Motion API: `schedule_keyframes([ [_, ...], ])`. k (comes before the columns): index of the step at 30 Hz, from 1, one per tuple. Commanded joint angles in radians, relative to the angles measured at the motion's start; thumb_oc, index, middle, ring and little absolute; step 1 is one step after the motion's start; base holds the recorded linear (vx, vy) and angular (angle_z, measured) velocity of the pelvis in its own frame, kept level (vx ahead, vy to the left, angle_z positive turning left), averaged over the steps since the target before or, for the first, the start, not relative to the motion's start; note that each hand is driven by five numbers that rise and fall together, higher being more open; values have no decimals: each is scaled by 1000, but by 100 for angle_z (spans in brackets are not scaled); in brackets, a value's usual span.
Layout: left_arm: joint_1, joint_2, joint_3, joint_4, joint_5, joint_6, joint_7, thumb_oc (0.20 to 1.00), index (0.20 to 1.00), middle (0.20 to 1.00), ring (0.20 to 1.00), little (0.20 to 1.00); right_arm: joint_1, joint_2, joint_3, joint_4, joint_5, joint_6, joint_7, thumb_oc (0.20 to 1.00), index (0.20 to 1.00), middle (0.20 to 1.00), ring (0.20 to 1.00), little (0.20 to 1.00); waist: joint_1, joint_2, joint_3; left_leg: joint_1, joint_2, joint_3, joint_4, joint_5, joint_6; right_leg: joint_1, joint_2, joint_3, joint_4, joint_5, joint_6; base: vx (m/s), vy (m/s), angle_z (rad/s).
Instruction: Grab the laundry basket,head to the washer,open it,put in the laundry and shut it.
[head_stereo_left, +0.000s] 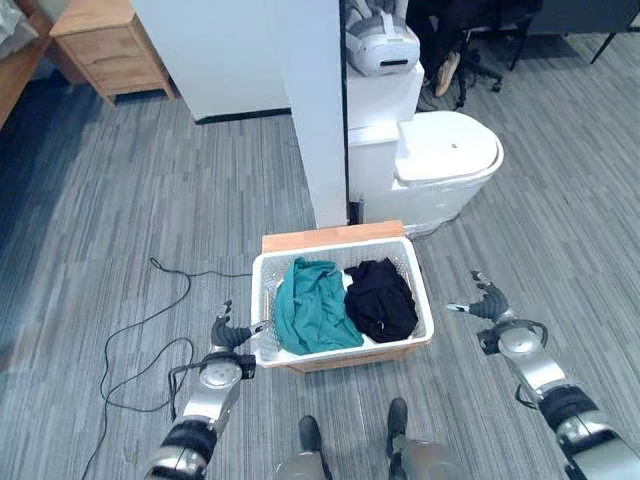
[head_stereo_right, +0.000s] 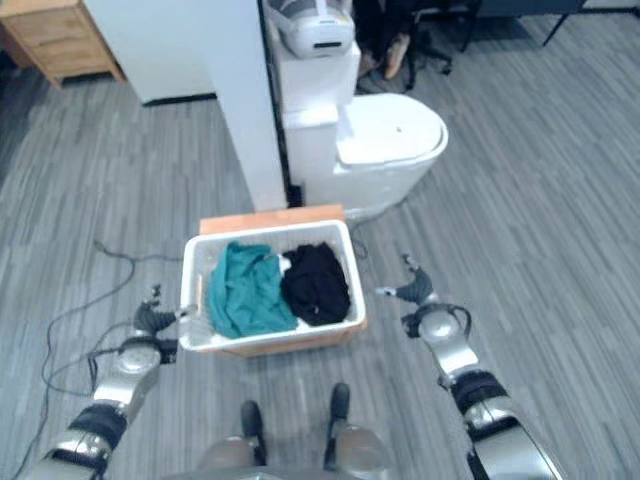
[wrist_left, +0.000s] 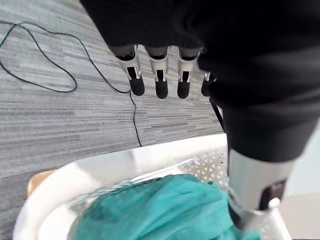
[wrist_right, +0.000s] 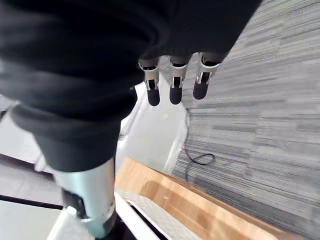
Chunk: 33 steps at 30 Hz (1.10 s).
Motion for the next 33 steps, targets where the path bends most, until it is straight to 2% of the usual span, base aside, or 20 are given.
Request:
schedule_keyframes([
  [1,-74,30,-28,78,39,-1,81,1000,1000,1000,1000,1000,-88,57,50,69,77,-16,-46,1000,1000,1000,1000,1000,19,-59,32,-41,-13,-32,1,-19,-41,-59,-58,16,77,-132,88,-111,-17,4],
  [5,-177,25,-70,177,34,2,117,1000,1000,1000,1000,1000,-196,88,78,178,110,-15,-69,1000,1000,1000,1000,1000,26,-54,60,-87,-10,-37,1,0,-44,-112,-58,23,94,-122,87,-111,-16,-1],
  [7,-286,-4,-135,289,22,2,125,1000,1000,1000,1000,1000,-333,120,141,309,117,-4,-77,1000,1000,1000,1000,1000,40,-51,82,-128,-8,-51,-20,30,-49,-162,-60,22,109,-114,87,-71,-49,8],
  [8,-391,-48,-221,341,23,-2,106,595,595,595,595,595,-461,132,218,392,90,7,-65,492,492,492,492,492,49,-47,105,-149,-3,-63,-40,56,-60,-181,-64,16,112,-108,87,-10,-45,18],
  [9,-396,-55,-226,338,24,-5,103,200,200,200,200,200,-471,129,223,393,91,6,-64,200,200,200,200,200,50,-46,109,-150,-2,-65,-42,58,-62,-182,-64,18,111,-109,88,-6,-37,11],
  [15,-350,-42,-230,224,12,-27,79,200,200,200,200,200,-432,100,206,309,127,-9,-63,200,200,200,200,200,41,-50,110,-141,-2,-68,-45,54,-63,-172,-62,22,109,-113,86,8,-18,12],
  [18,-215,-29,-149,-19,-15,-48,69,200,200,200,200,200,-241,43,127,23,119,-42,-66,200,200,200,200,200,22,-53,87,-107,1,-55,-38,33,-59,-144,-55,30,108,-127,79,24,-37,10],
  [20,-49,-43,-73,-227,-27,-67,40,200,200,200,200,200,-20,-18,21,-255,69,-75,-40,200,200,200,200,200,2,-55,69,-65,10,-39,-9,1,-62,-94,-48,34,106,-148,72,20,-74,-2],
  [24,-48,-42,-73,-228,-27,-67,40,200,200,200,200,200,-18,-18,20,-257,69,-73,-40,200,200,200,200,200,2,-55,65,-70,10,-40,-8,3,-62,-98,-48,34,104,-145,72,5,-57,-13],
  [25,144,-41,-16,-450,-27,-67,-42,200,200,200,200,200,259,-64,-145,-536,16,-115,4,200,200,200,200,200,-32,-73,44,-52,27,-26,154,-57,-71,3,-35,32,81,-184,50,37,-174,1],
  [27,213,-47,-14,-516,-17,-60,-68,200,200,200,200,200,343,-59,-188,-623,7,-115,28,200,200,200,200,200,-43,-77,28,-39,-1,-89,199,-107,-59,35,-31,51,82,-193,46,44,-39,28],
  [28,230,-49,-15,-529,-9,-56,-74,200,200,200,200,200,364,-53,-196,-634,2,-114,36,200,200,200,200,200,-48,-77,17,-37,-13,-105,181,-108,-53,34,-32,54,84,-190,48,47,170,-27],
  [29,273,-53,-9,-561,-5,-49,-80,200,200,200,200,200,405,-35,-205,-655,-3,-110,47,200,200,200,200,200,-45,-77,-2,-55,-85,-238,155,-112,-42,27,-27,95,109,-186,54,25,182,-68],
  [30,284,-50,-6,-573,1,-49,-79,200,200,200,200,200,406,-33,-200,-653,-8,-111,47,200,200,200,200,200,-39,-78,-2,-69,-120,-300,163,-119,-35,22,-23,122,119,-186,57,18,210,-80],
  [31,302,-54,-4,-580,3,-49,-85,200,200,200,200,200,418,-31,-202,-655,-15,-112,53,200,200,200,200,200,-44,-75,-9,-58,-136,-326,146,-130,-24,18,-15,145,125,-187,59,28,147,-78],
  [33,327,-47,-5,-594,19,-47,-109,200,200,200,200,200,445,-28,-218,-655,-30,-111,70,200,200,200,200,200,-64,-73,-35,-16,-132,-319,112,-142,-7,16,-3,187,125,-178,67,82,143,-116],
])
